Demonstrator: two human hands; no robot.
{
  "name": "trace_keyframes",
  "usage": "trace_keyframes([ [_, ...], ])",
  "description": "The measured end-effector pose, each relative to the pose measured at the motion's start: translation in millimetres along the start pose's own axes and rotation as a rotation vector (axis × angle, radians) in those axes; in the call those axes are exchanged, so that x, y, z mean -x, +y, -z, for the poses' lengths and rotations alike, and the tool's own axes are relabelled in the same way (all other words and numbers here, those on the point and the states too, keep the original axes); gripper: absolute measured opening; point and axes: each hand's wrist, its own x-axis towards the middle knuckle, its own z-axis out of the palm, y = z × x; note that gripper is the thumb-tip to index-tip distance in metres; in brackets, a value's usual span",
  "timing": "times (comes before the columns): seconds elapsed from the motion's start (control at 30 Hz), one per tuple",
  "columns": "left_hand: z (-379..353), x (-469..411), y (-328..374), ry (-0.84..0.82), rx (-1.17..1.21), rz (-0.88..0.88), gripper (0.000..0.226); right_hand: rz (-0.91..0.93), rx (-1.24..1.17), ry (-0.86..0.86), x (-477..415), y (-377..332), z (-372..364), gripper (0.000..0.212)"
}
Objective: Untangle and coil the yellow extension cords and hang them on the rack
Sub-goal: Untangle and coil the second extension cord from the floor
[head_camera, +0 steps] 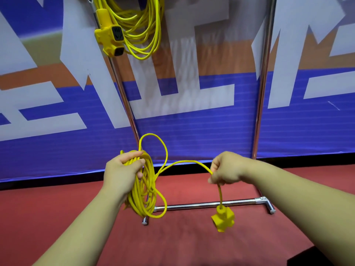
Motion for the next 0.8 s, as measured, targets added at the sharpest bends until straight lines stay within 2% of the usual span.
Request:
trace_keyframes([
  [0.13, 4, 8, 16, -0.036, 0.058, -0.033, 0.021, -0.042, -0.092, -0.057, -5, 8, -19, 0.020],
  [0.23, 7, 12, 23, -0.066, 0.067, -0.072, 0.021, -0.028, -0.135, 0.086, -13, 5, -20, 0.018],
  [0.37, 10, 15, 32, -0.094, 0.092, -0.125, 0.021, -0.029, -0.135, 0.249, -17, -1, -17, 0.036],
  [0.47, 12, 19, 39, -0.123, 0.118, -0.150, 0.021, -0.056, -0.203, 0.316, -19, -2, -19, 0.032],
  [0.57, 13, 23, 45, -0.156, 0.133, -0.184, 0.021, -0.070, -0.266, 0.300, -23, -1, -25, 0.025],
  [0.63, 14, 25, 48, -0.170, 0.140, -0.203, 0.022, -0.080, -0.181, 0.249, -21, -4, -25, 0.012],
  [0.7, 15, 27, 51, -0.182, 0.147, -0.212, 0.024, -0.086, 0.064, 0.177, -15, -10, -22, 0.014],
  [0.77, 16, 28, 52, -0.200, 0.145, -0.215, 0.026, -0.023, 0.308, 0.207, -8, -16, -21, 0.011],
  [0.8, 16, 28, 53, -0.212, 0.137, -0.217, 0.026, 0.050, 0.348, 0.264, -5, -20, -21, 0.008],
])
